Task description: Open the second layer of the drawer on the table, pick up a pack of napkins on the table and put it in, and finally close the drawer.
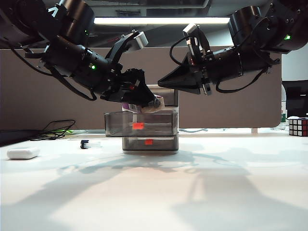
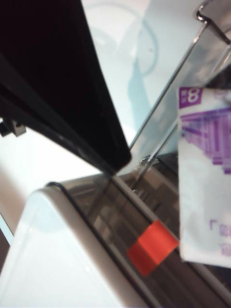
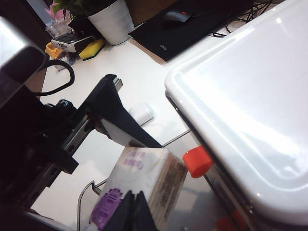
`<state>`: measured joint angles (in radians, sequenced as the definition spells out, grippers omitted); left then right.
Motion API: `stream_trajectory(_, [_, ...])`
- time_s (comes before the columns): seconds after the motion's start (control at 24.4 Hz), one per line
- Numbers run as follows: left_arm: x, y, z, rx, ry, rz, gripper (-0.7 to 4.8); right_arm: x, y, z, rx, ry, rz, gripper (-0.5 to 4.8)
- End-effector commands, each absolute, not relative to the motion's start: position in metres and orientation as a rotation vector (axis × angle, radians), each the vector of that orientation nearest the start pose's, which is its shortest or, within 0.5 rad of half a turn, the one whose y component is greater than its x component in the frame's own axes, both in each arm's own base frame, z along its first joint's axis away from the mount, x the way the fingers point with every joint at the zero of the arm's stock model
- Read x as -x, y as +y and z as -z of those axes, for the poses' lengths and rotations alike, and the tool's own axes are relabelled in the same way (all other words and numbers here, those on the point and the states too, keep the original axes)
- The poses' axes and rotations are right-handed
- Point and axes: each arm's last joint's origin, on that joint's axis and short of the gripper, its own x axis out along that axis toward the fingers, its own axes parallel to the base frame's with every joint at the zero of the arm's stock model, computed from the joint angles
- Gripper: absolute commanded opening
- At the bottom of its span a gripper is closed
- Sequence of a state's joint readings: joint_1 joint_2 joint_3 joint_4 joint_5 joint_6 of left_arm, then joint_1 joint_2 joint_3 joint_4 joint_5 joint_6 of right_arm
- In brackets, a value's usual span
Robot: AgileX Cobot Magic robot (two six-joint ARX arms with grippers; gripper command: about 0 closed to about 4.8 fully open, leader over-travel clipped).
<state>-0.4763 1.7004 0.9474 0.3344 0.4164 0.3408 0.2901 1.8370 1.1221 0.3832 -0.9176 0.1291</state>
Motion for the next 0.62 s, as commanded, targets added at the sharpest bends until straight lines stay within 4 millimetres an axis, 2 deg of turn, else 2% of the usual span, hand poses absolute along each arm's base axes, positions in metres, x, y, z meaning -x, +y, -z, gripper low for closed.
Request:
stream_trajectory(0.04, [-0.315, -0.176, -0.205, -0.329, 0.266, 0.948, 3.45, -0.371, 0.135, -0.221, -0.209, 0.386, -1.184, -0.05])
stream_trajectory(0.12, [-0.314, -0.177, -0.204, -0.324, 0.27, 0.964, 3.58, -0.371, 0.135, -0.221, -0.21, 0.387, -1.184, -0.05])
stream_trajectory(0.21, [-0.314, -0.177, -0.204, -0.321, 0.27, 0.963, 4.7, -0.371, 0.135, -0.221, -0.209, 0.386, -1.184, -0.05])
stream_trajectory(0.45, [-0.314, -0.176, -0.207, -0.324, 0.277, 0.939, 4.79, -0.371, 0.135, -0.221, -0.209, 0.386, -1.184, -0.05])
stream_trajectory(0.57, [-0.306, -0.171, -0.219, -0.333, 0.299, 0.909, 4.79, -0.37, 0.135, -0.224, -0.209, 0.38, -1.193, -0.05])
stream_trajectory(0.62, [-0.299, -0.167, -0.229, -0.341, 0.317, 0.912, 4.79, -0.369, 0.135, -0.227, -0.207, 0.371, -1.202, -0.05])
